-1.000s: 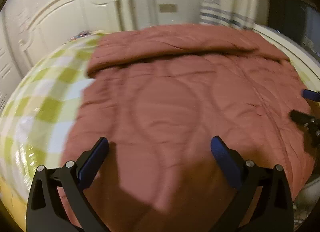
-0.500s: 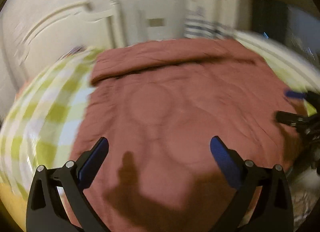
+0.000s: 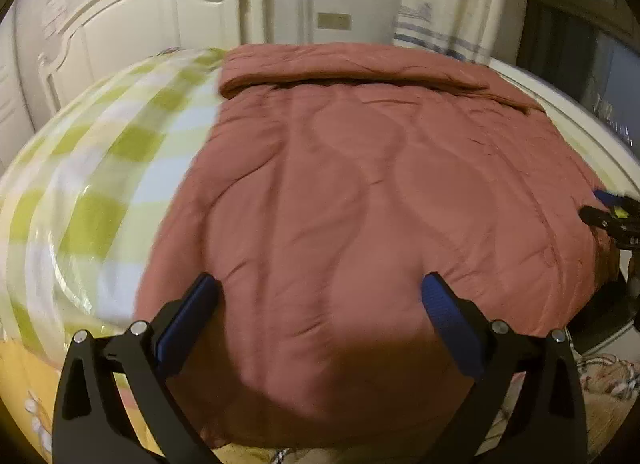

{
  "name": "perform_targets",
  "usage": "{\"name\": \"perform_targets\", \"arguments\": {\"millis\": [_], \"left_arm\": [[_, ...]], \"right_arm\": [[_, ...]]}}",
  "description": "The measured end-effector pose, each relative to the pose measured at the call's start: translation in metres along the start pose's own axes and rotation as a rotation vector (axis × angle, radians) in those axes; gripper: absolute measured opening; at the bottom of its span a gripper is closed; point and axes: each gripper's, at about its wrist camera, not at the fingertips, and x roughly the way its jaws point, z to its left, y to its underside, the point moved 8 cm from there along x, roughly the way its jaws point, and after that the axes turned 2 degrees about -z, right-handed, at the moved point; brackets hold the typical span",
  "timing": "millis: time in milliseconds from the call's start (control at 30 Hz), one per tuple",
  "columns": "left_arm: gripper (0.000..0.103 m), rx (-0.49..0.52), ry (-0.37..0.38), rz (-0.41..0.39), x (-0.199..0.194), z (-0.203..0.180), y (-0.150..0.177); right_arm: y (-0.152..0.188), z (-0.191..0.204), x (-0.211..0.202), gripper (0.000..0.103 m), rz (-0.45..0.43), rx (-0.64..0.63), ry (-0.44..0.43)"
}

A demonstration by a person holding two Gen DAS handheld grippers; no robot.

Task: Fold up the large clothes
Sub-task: 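Grasp the folded coat edge with both grippers and lift it off the bed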

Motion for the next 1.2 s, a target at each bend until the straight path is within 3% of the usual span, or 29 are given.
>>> {"name": "perform_targets", "arguments": {"millis": [167,300,500,700,733,767,800,833,867,900,967,1100,1200], "left_arm": [[0.101,-0.041,-0.038,-0.018,-0.017,0.019,0.007],[0.101,-0.130,-0.058,-0.011,-0.022,0.050,0.022],[0.101,-0.301,0.042,0.061,-0.009,0.079,0.058],[0.098,-0.263,0.179,0.022,-0.006,0.058,0.052],[0.094,-0.251,0.203,0.029,-0.001,0.051,0.049],[0.080,-0.251,0.215,0.035,0.002,0.048,0.049],[0.068,-0.255,0.226,0.042,0.004,0.046,0.050],[0.040,-0.254,0.260,0.055,0.005,0.041,0.051],[0.031,-0.241,0.268,0.059,0.003,0.038,0.052],[0.019,-0.224,0.267,0.055,0.000,0.035,0.052],[0.013,-0.166,0.276,0.028,-0.015,0.025,0.050],[0.011,-0.118,0.301,-0.067,-0.046,0.011,0.029],[0.015,-0.119,0.302,-0.055,-0.042,0.009,0.019]], "right_arm": [[0.011,-0.010,-0.025,0.098,-0.030,0.012,0.021],[0.042,-0.043,-0.045,0.098,-0.039,0.086,0.021],[0.095,-0.074,-0.033,0.098,0.051,0.180,0.002],[0.099,-0.067,-0.015,0.098,0.024,0.248,-0.240],[0.096,-0.067,-0.015,0.087,0.001,0.257,-0.266],[0.093,-0.064,-0.016,0.063,-0.022,0.261,-0.286],[0.093,-0.062,-0.018,0.053,-0.030,0.262,-0.286],[0.092,-0.058,-0.020,0.040,-0.041,0.252,-0.278],[0.091,-0.052,-0.023,0.031,-0.053,0.227,-0.263],[0.092,-0.050,-0.028,0.029,-0.059,0.210,-0.258],[0.092,-0.045,-0.040,0.024,-0.080,0.190,-0.260],[0.074,-0.037,-0.063,0.021,-0.168,0.171,-0.273],[0.068,-0.035,-0.057,0.022,-0.153,0.159,-0.254]]}}
